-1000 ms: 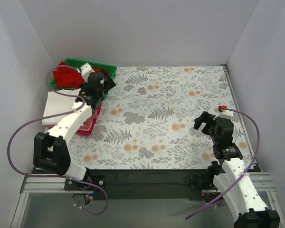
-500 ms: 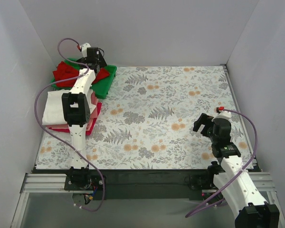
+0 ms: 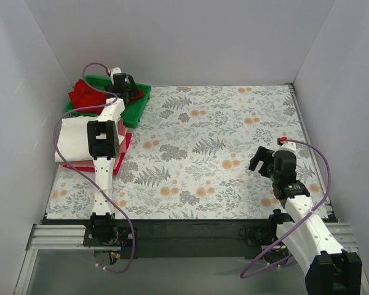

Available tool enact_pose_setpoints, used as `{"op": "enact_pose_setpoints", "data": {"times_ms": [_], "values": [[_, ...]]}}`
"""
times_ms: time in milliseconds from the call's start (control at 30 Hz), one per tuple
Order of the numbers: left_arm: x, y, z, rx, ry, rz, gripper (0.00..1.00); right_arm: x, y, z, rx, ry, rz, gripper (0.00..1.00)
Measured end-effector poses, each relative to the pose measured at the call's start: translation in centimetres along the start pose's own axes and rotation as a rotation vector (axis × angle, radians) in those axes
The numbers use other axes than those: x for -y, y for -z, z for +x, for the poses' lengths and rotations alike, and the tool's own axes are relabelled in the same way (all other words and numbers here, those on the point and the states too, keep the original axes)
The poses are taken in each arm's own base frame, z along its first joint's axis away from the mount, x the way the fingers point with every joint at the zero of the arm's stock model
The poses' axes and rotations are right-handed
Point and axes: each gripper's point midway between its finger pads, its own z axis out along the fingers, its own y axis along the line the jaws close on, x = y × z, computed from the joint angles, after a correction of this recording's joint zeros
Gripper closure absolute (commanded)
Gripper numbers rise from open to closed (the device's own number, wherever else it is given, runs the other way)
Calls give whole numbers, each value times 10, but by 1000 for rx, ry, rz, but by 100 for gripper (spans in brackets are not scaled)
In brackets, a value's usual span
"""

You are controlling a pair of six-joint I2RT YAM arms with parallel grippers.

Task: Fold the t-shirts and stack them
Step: Grab the tshirt from the pile

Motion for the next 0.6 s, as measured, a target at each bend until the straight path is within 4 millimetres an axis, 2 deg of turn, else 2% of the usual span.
{"op": "enact_pose_setpoints", "data": {"times_ms": [100, 133, 200, 233, 367, 600], "values": [[6, -6, -3, 25, 0, 30, 11, -1, -1, -3, 1, 0, 0, 2], [7, -8, -3, 33, 0, 34, 26, -2, -1, -4, 2, 0, 0, 2], [9, -10, -4, 42, 3, 44, 42, -2, -1, -5, 1, 0, 0, 2], [9, -10, -4, 44, 1, 46, 63, -2, -1, -5, 0, 0, 0, 2], [11, -14, -3, 52, 12, 58, 100, -2, -2, -5, -3, 1, 2, 2], [10, -9, -6, 56, 4, 52, 100, -4, -2, -7, 0, 1, -5, 2]]}}
